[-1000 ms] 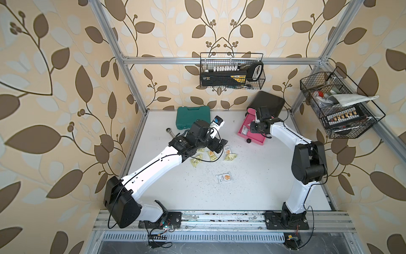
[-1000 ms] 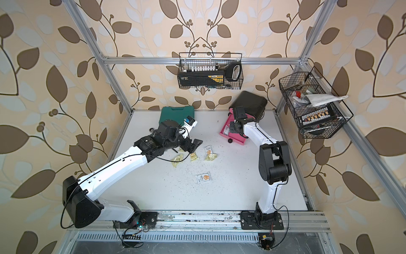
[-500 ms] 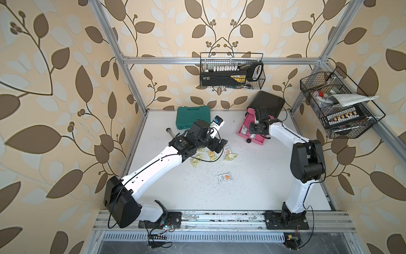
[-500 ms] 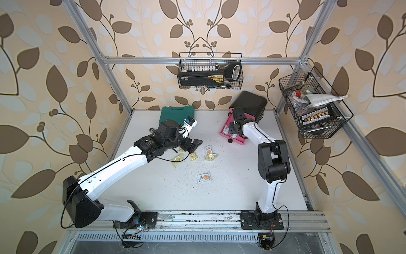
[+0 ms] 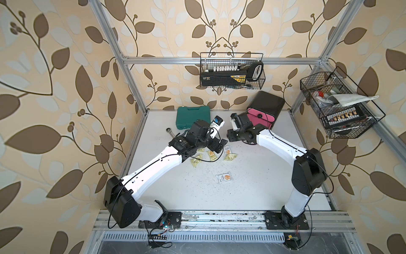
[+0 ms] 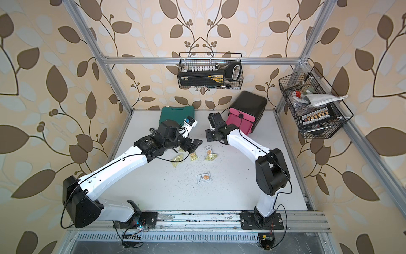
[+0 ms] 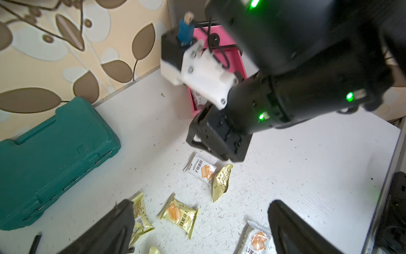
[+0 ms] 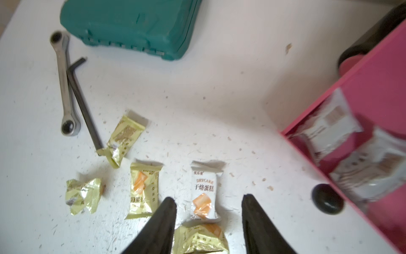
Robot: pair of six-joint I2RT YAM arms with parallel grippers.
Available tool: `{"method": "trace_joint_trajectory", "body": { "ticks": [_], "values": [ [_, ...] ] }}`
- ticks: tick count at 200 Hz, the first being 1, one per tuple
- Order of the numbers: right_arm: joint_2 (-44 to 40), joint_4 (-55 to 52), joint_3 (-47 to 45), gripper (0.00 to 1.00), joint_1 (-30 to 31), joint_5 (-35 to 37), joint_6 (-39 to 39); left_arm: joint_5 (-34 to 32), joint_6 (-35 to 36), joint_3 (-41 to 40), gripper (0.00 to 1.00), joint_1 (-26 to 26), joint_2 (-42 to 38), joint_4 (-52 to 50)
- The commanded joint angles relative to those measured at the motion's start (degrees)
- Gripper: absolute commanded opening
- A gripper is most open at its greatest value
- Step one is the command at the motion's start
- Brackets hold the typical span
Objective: Place the cookies into the drawer by color
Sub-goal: Place the cookie in the drawer, then pick up the cookie at the center of the board.
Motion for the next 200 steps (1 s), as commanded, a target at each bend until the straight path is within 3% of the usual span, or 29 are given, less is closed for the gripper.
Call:
{"method": "trace_joint_trajectory", "body": {
  "ticks": [1,80,200],
  "values": [
    [4.7,-3.5,2.4,0.61,0.7,-1.4,-0.3,-0.5,0.2,1.8,0.98,-0.6,-0.5,0.5],
    [15.7,-7.4,6.5,0.75,3.5,3.7,-3.6,-0.6,0.4,1.8,0.98,-0.6,-0.8,0.5],
    [15.9,-7.4,6.7,0.35,3.6,6.5,-2.8,-0.6,0.5,1.9,0.99,-0.6,-0.7,0.4]
  ]
}}
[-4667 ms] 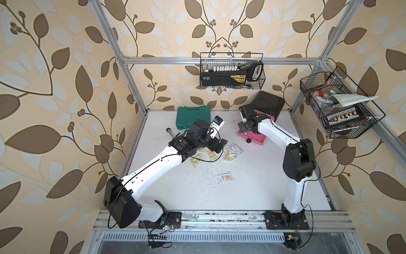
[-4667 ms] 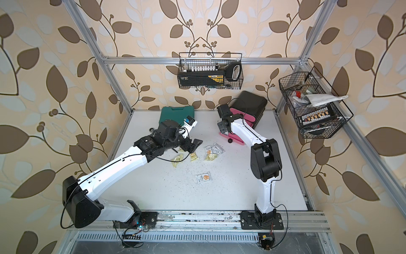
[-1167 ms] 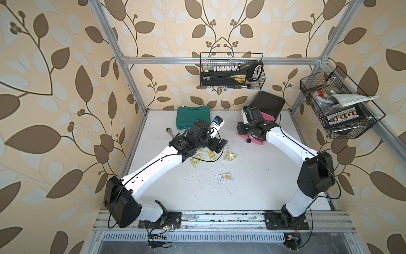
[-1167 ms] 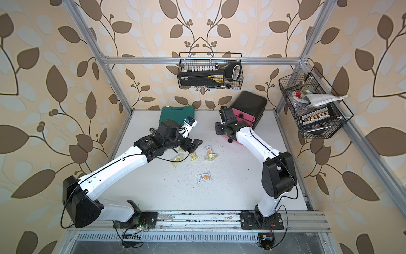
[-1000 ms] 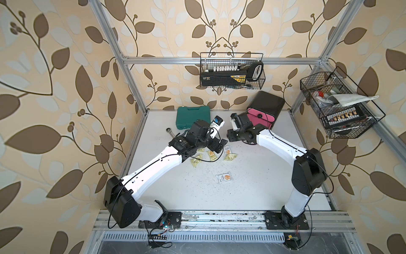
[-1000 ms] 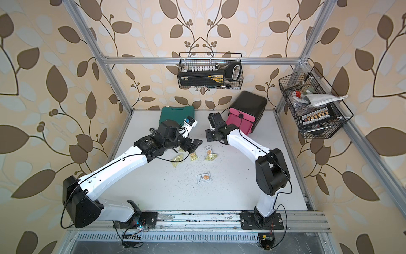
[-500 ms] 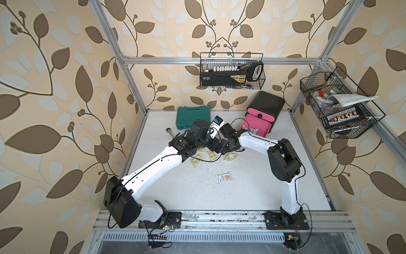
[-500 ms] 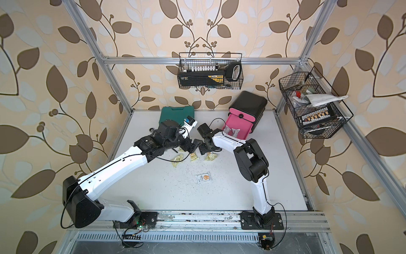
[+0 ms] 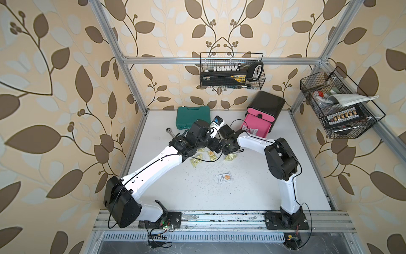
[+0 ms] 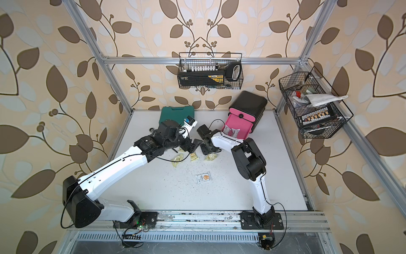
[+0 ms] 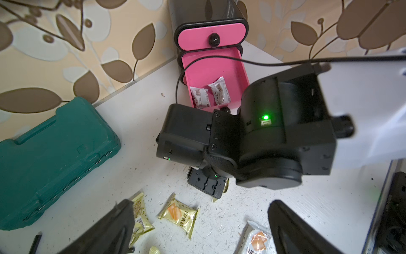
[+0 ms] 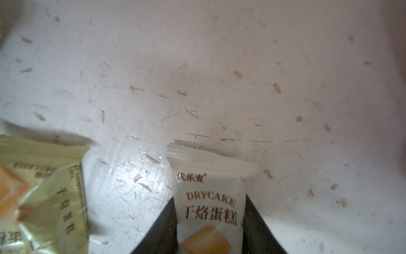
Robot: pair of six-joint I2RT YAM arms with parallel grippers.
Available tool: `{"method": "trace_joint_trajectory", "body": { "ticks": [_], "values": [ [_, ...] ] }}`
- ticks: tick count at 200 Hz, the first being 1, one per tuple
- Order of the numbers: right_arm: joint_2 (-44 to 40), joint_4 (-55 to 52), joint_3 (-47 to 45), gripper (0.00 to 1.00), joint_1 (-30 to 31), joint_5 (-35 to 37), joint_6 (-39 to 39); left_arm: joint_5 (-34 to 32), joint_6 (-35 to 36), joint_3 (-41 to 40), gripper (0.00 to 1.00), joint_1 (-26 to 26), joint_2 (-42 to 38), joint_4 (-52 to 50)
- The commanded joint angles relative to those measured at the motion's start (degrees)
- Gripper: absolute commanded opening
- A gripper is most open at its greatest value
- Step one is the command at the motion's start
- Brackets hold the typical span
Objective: Place the cookies into the drawer by color
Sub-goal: Pick up the cookie at the center of the board.
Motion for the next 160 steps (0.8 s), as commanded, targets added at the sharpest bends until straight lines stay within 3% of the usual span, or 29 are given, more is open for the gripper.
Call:
{"method": "trace_joint_trajectory", "body": {
  "ticks": [1,80,160],
  "values": [
    [-0.8,-0.5,1.2,0.35,0.1,1.3,0.4,-0.6,0.5,1.8,0.98,-0.6,-0.7,0.4],
    [-11.7,2.9,0.8,0.32,-2.1,4.1,0.0,-0.8,0.5,1.8,0.98,-0.6,-0.7,0.5],
    [-21.2,9.9,-5.7,0.32,-15.6,7.6,1.6,-0.8,0.5,1.8,0.98,-0.6,-0.8,0.5]
  ]
}}
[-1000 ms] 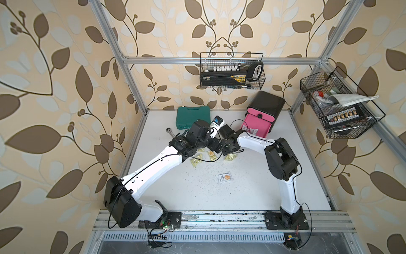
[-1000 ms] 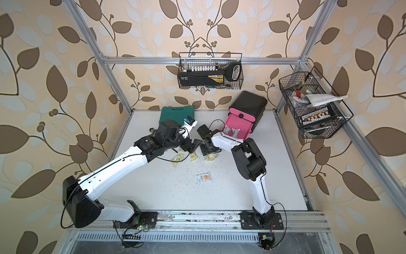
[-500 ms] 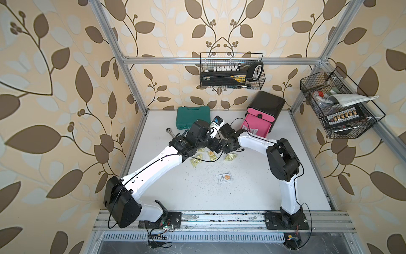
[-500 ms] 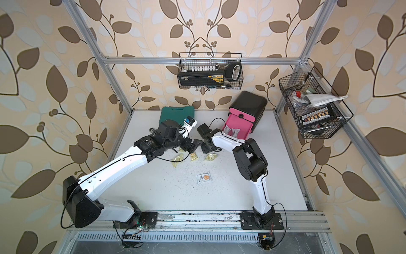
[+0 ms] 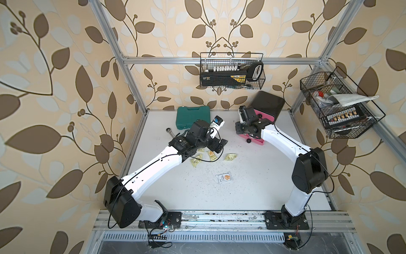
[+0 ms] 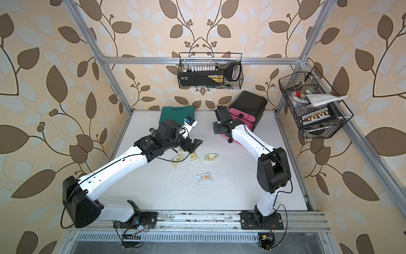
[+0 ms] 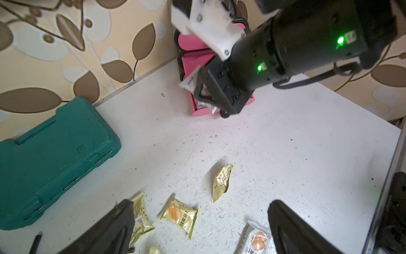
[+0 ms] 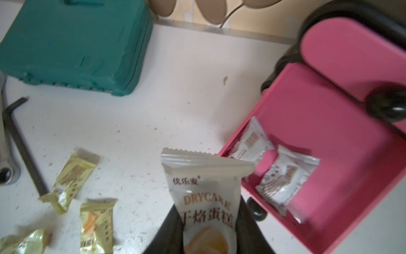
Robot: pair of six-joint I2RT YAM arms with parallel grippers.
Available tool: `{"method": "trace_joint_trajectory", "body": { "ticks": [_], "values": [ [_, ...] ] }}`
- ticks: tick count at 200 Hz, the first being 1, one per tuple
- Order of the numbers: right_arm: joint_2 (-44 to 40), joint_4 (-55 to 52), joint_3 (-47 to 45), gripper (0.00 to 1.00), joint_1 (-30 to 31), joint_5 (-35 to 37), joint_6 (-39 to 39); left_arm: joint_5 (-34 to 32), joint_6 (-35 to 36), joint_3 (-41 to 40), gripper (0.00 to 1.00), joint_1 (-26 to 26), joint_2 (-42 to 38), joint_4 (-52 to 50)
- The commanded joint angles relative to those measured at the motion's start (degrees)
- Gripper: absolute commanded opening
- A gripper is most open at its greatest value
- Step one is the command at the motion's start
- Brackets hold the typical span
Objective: Place the cookies into the drawer by color
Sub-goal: Pick up the cookie at the center of the board, then place the cookie in the drawer.
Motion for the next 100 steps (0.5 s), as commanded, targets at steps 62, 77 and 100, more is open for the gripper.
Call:
{"method": "trace_joint_trajectory", "body": {
  "ticks": [62,77,100],
  "values": [
    [-0.2,7.1,-8.7,0.32,-10.8,7.0,6.4,-0.7,0.5,1.8,0.98,-0.6,-0.4,0.4],
    [1.1,7.7,-8.7,0.32,-10.9,7.8,7.4,-0.7,0.5,1.8,0.98,-0.6,-0.3,0.4],
    [3.3,8.0,-8.5,0.33,-11.5,9.0,9.2,-1.0,0.6,1.8,0.98,-0.6,-0.2,0.4]
  ]
}}
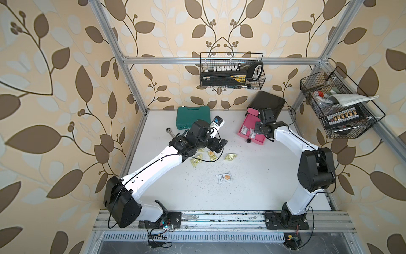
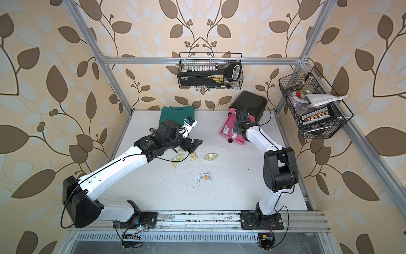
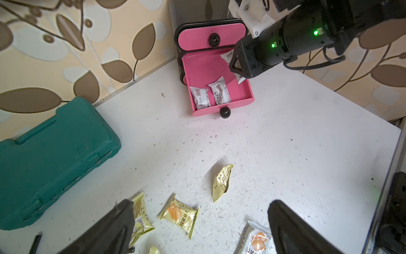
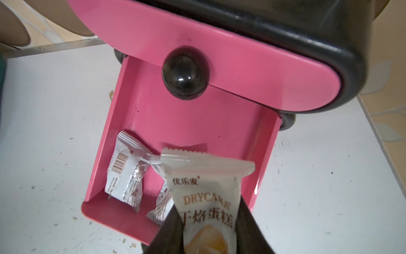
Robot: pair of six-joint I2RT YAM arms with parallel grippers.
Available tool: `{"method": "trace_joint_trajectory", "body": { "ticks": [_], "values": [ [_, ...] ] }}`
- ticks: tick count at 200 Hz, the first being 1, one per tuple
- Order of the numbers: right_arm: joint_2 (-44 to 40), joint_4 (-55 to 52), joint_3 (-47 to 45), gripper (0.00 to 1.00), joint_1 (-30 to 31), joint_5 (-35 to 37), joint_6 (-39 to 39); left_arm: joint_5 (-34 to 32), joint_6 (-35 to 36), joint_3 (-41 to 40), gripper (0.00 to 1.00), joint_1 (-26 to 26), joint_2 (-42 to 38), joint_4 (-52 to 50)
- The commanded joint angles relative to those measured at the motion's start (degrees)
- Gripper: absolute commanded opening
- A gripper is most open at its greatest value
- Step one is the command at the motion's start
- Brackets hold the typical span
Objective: Place the cookies into the drawer by color
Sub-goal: Place the cookie in the drawer.
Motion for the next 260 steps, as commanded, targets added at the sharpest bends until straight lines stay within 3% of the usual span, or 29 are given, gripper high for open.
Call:
{"method": "trace_joint_trajectory", "body": {
  "ticks": [1,32,59,103,144,181,209,228,260],
  "values": [
    [2.9,1.7,-0.2,0.33,-0.4,2.7,3.1,-1.0,0.6,1.8,0.98,-0.6,-0.2,0.4],
    [4.7,2.3,-0.1,0.40,-0.9,2.6,4.4,-1.0,0.7,1.7,0.98,-0.6,-0.1,0.4],
    [4.3,2.1,-0.1,0.55,-1.0,1.7,4.7,-0.8,0.6,1.8,0.98,-0.6,0.0,0.5],
    [-4.7,1.0,-2.8,0.59,-0.7,-3.2,3.9,-2.1,1.5,1.4,0.98,-0.6,0.6,0.8],
    [-21.4,-2.4,-9.1,0.61,-0.6,-14.8,1.3,-2.2,4.0,0.0,0.98,-0.6,1.2,1.7],
    [-32.8,-8.1,-14.9,0.63,0.3,-30.6,-0.5,5.0,8.3,0.9,0.98,-0.7,2.9,-1.2],
    [-39.3,-11.9,-19.0,0.64,5.7,-37.1,1.0,8.9,11.6,3.2,0.98,-2.2,7.5,-6.6],
    [-44.0,-13.0,-22.5,0.65,11.4,-36.1,3.5,13.5,11.1,2.2,0.98,-2.7,8.3,-7.8],
    [-51.2,-11.3,-29.0,0.65,17.2,-33.0,8.4,12.8,12.0,-3.2,0.94,-6.6,9.2,-7.2]
  ]
}}
